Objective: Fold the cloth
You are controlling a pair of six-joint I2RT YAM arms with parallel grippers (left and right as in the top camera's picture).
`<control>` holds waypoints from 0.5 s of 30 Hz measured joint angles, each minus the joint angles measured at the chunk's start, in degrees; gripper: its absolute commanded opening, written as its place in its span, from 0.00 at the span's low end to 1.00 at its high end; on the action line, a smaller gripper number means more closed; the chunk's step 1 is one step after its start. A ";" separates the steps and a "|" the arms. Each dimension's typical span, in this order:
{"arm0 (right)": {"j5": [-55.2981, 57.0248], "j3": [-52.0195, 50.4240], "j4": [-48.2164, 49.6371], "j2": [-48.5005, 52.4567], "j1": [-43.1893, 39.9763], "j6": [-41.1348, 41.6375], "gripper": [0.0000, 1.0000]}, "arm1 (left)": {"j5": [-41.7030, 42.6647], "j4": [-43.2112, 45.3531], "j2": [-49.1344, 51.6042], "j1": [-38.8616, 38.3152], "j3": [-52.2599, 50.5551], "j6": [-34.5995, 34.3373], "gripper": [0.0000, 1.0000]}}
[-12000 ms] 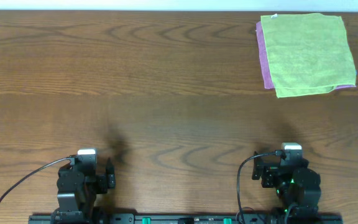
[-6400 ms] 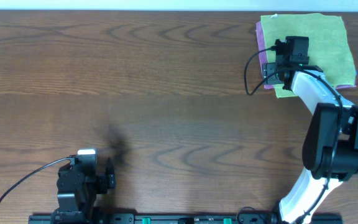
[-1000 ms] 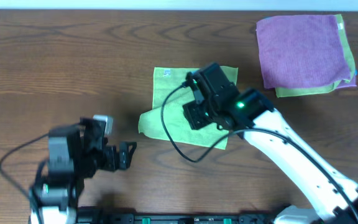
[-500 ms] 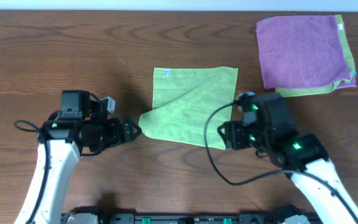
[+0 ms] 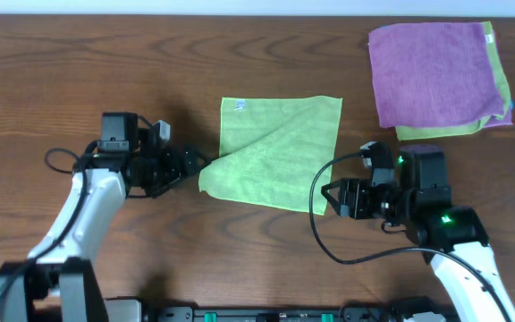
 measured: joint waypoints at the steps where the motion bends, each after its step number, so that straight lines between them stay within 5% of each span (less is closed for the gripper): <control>1: -0.20 -0.02 0.20 0.00 -0.15 0.00 0.67 | 0.09 0.68 0.79 0.00 0.00 0.00 0.95; 15: -1.03 -3.32 4.24 0.02 -2.89 0.00 0.66 | 4.76 7.67 12.24 0.00 -0.02 -0.90 0.95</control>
